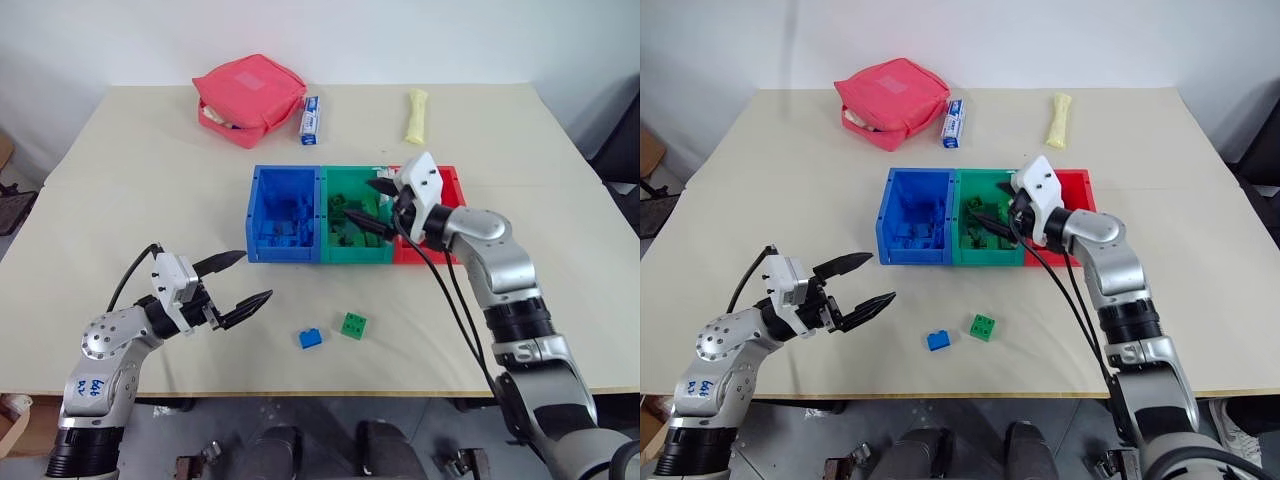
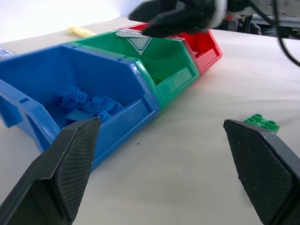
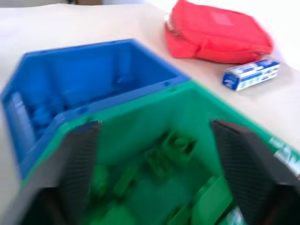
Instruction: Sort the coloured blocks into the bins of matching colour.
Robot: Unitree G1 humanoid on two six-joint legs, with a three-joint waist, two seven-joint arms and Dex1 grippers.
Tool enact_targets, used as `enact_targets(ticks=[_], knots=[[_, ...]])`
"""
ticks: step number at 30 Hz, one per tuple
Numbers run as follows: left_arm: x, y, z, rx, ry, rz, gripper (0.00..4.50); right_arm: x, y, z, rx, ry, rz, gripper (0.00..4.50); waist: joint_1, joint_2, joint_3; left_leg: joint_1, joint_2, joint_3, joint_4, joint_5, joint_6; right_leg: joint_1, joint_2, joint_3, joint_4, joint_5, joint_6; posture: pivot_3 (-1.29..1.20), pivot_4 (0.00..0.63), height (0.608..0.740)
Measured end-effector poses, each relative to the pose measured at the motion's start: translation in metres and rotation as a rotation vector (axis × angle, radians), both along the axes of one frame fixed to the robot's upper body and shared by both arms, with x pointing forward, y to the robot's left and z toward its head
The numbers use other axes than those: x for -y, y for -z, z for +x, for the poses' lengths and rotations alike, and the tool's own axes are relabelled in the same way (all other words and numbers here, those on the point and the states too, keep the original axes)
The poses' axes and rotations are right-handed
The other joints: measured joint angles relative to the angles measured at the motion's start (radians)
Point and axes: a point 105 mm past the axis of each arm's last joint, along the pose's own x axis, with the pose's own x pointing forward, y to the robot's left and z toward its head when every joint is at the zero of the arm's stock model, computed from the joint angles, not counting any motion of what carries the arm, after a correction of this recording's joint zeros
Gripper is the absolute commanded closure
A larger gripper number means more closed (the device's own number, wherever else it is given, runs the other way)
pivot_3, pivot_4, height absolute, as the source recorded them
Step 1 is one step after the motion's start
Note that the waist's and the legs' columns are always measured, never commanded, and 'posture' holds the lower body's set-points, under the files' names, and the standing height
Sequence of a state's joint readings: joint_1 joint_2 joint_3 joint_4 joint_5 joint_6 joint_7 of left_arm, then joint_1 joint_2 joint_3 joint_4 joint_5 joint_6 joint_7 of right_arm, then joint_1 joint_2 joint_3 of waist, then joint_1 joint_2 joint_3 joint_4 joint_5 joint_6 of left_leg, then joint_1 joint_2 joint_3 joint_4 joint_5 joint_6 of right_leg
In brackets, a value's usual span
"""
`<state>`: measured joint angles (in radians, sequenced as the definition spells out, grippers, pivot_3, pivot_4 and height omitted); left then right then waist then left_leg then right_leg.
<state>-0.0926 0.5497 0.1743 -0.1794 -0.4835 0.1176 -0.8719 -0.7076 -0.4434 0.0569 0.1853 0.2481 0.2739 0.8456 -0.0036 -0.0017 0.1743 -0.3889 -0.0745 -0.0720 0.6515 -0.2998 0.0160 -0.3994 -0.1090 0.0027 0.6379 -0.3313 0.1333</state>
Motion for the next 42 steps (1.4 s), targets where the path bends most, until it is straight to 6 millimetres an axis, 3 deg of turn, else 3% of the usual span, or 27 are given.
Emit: enact_targets(ticks=[5,9,12,15,18,21,25,31,34,40,42], knots=[[0.001,0.003,-0.004,0.024,0.093,0.083,0.00,0.044,0.011,-0.040,-0.034,-0.030,-0.008,0.02,0.004,0.000,0.000,0.000,0.000,0.000,0.000,0.000,0.000,0.001,0.000,0.001,-0.001,0.000,0.000,0.00,0.150,0.740],[0.010,0.011,-0.008,0.029,0.201,0.162,0.00,0.081,0.038,-0.077,-0.127,-0.078,-0.183,0.02,0.005,0.000,0.000,0.001,0.000,0.000,-0.001,0.000,0.001,0.004,0.000,0.001,-0.009,0.000,0.000,0.00,0.150,0.740],[0.014,0.023,-0.011,0.011,0.286,0.238,0.00,0.111,0.055,-0.089,-0.161,-0.061,-0.309,0.02,0.000,0.000,0.000,0.003,0.001,0.003,-0.001,0.000,0.001,0.005,0.000,0.001,-0.010,0.000,0.000,0.00,0.150,0.740],[0.019,0.026,-0.012,0.007,0.351,0.259,0.00,0.122,0.065,-0.098,-0.187,-0.078,-0.372,0.02,-0.003,0.000,0.000,0.004,0.002,0.003,-0.001,0.000,0.000,0.005,0.001,0.002,-0.009,0.000,0.000,0.00,0.150,0.740],[0.018,0.029,-0.010,-0.008,0.361,0.258,0.00,0.113,0.074,-0.105,-0.218,-0.133,-0.398,0.02,-0.003,0.000,0.000,0.004,0.003,0.003,-0.001,0.000,0.000,0.005,0.001,0.003,-0.008,0.000,0.000,0.00,0.150,0.740],[0.018,0.030,-0.010,-0.012,0.361,0.256,0.00,0.089,0.079,-0.112,-0.237,-0.224,-0.413,0.02,0.002,0.000,0.000,0.003,0.002,0.002,0.000,0.000,0.000,0.005,0.000,0.003,-0.008,0.000,0.000,0.00,0.150,0.740],[0.017,0.033,-0.013,-0.008,0.360,0.255,0.00,0.038,0.073,-0.117,-0.256,-0.329,-0.325,0.02,0.003,0.000,0.000,0.003,0.002,0.000,0.000,0.000,0.000,0.005,0.000,0.002,-0.009,0.000,0.000,0.00,0.150,0.740],[0.016,0.031,-0.014,0.028,0.344,0.264,0.00,0.002,0.094,-0.100,-0.270,-0.303,-0.367,0.02,0.006,0.000,0.000,0.002,0.001,-0.001,0.000,0.000,0.000,0.005,-0.001,0.001,-0.009,0.000,0.000,0.00,0.150,0.740],[0.014,0.037,-0.017,0.005,0.334,0.259,0.00,-0.003,0.104,-0.099,-0.300,-0.302,-0.380,0.62,0.003,0.000,0.000,0.002,0.000,-0.001,-0.001,0.000,0.001,0.004,-0.001,0.001,-0.009,0.000,0.000,0.00,0.150,0.740],[0.016,0.037,-0.023,0.013,0.326,0.259,0.00,-0.005,0.102,-0.088,-0.288,-0.284,-0.384,2.74,0.002,0.000,0.000,0.002,0.001,0.000,0.000,0.000,0.000,0.005,-0.001,0.001,-0.009,0.000,0.000,0.00,0.150,0.740],[0.015,0.038,-0.023,0.007,0.318,0.257,0.00,-0.004,0.102,-0.088,-0.288,-0.283,-0.381,3.12,0.002,0.000,0.000,0.002,0.001,0.000,0.000,0.000,0.000,0.004,-0.001,0.001,-0.009,0.000,0.000,0.00,0.150,0.740]])
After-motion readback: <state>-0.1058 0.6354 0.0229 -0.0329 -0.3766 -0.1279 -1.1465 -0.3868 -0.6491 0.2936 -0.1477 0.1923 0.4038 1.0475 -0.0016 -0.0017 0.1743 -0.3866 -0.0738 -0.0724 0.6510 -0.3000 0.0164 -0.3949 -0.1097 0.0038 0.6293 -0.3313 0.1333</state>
